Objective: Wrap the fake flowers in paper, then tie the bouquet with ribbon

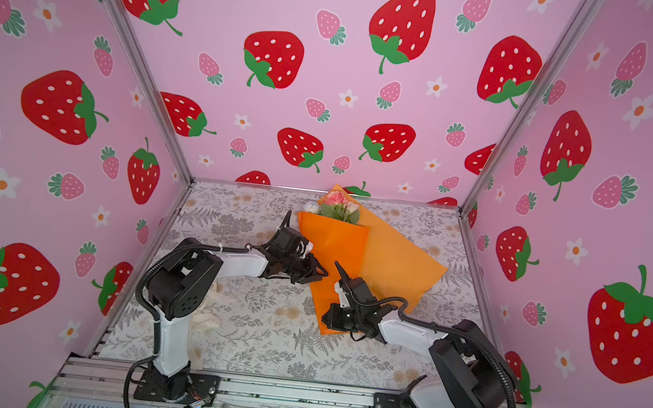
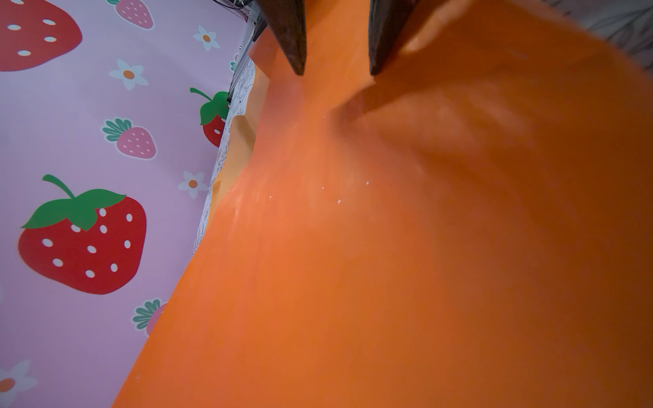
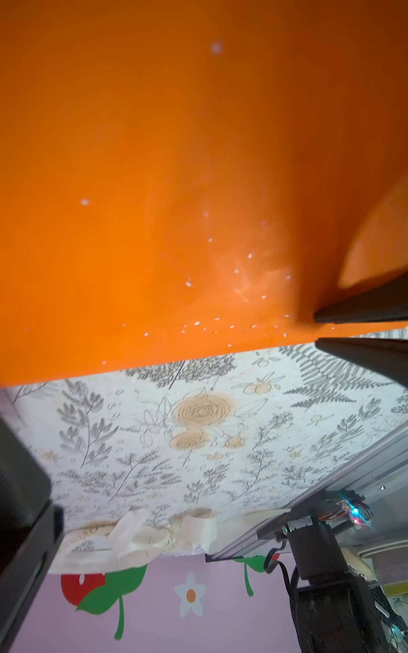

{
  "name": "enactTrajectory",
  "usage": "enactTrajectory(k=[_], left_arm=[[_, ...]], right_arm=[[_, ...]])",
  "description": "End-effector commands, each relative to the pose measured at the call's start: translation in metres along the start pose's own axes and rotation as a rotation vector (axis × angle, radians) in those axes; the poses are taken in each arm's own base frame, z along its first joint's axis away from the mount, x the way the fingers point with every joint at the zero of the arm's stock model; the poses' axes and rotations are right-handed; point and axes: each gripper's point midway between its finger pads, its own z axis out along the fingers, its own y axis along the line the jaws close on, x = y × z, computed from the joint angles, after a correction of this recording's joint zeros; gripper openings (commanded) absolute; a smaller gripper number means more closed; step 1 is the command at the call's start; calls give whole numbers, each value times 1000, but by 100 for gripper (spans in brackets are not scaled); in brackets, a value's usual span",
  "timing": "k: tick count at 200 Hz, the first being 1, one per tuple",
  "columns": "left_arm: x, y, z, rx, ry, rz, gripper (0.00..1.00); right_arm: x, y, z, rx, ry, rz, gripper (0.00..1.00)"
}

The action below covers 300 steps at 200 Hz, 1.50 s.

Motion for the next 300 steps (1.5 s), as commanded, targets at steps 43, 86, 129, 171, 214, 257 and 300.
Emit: enactTrajectory(k=[43,86,129,171,214,257,300], left_arm=[[-31,-3,-15,25,-23,58,34],[-56,12,-22,34,-55,43,34],[-81,23,-16,39,-67,28,33],[-114,56,-17,5,-111,-42,31],[-155,68,-26,20,-153,-70,31],[-197,81,-27,79,-183,-162,31],[-228,100,-37,63,-227,-209,33]], right_arm=[[25,-40,6,116,40,55,8],[28,-43,4,129,38,60,8],[31,-46,5,138,50,64,8],[36,-51,5,157,68,62,8],[40,-54,5,167,82,62,7],[44,-57,6,173,95,57,7],[45,-58,4,176,99,42,7]])
